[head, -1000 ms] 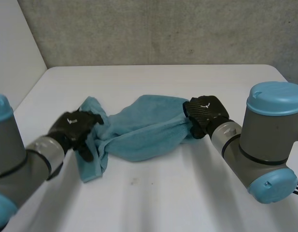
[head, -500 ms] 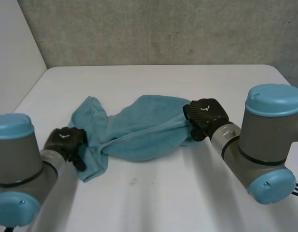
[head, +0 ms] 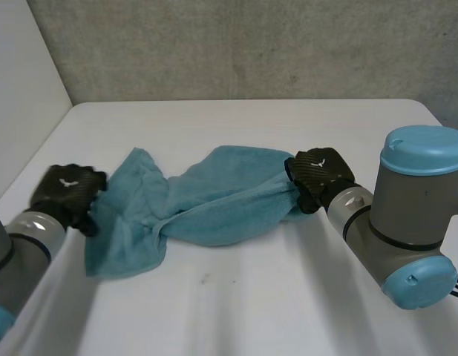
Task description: Fold the laundry
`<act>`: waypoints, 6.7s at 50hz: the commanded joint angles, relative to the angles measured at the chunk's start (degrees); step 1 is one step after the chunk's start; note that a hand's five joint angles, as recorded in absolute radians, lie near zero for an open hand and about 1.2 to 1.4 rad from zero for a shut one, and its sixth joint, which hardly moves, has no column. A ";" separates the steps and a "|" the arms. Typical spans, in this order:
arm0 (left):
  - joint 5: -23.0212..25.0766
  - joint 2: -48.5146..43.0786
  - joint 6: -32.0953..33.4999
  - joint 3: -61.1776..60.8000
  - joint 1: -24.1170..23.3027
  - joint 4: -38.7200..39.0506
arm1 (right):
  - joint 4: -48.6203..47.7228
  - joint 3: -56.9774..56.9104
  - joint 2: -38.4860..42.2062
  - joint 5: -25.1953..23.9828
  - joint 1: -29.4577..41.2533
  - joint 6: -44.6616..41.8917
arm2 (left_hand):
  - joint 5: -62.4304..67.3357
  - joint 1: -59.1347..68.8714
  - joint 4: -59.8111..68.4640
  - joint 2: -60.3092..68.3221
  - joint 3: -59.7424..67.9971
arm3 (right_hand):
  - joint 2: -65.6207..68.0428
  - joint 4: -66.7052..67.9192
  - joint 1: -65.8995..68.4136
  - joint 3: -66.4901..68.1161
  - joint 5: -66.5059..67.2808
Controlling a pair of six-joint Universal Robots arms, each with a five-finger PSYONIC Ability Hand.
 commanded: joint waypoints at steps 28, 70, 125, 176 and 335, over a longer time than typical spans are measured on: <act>-1.03 -4.13 2.87 -6.80 -2.77 -1.82 | 0.01 0.68 0.11 -0.36 0.52 -0.07 | 6.71 6.30 6.81 6.77 6.93 | 13.41 11.71 25.64 12.35 14.45; -0.50 -10.37 6.13 -6.18 -0.67 8.29 | -0.25 0.86 0.99 -0.45 0.52 -0.15 | 29.40 28.99 29.50 29.46 29.62 | 13.41 11.71 25.64 12.35 14.45; -0.50 -18.45 5.43 39.23 -3.12 0.03 | 16.38 -35.08 7.14 4.38 -7.49 -17.56 | 51.60 51.19 51.70 51.66 51.82 | 13.41 11.71 25.64 12.35 14.45; -0.76 -7.30 0.77 1.11 2.24 23.68 | 25.23 -1.07 -10.26 -6.06 -3.00 -20.27 | 51.60 51.19 51.70 51.66 51.82 | -56.59 -58.29 -44.36 -57.65 -55.55; 1.17 -3.96 1.30 -6.01 3.91 18.14 | 17.24 -27.09 20.67 -15.21 1.22 -34.17 | 51.60 51.19 51.70 51.66 51.82 | -42.05 -43.75 -29.82 -43.11 -41.01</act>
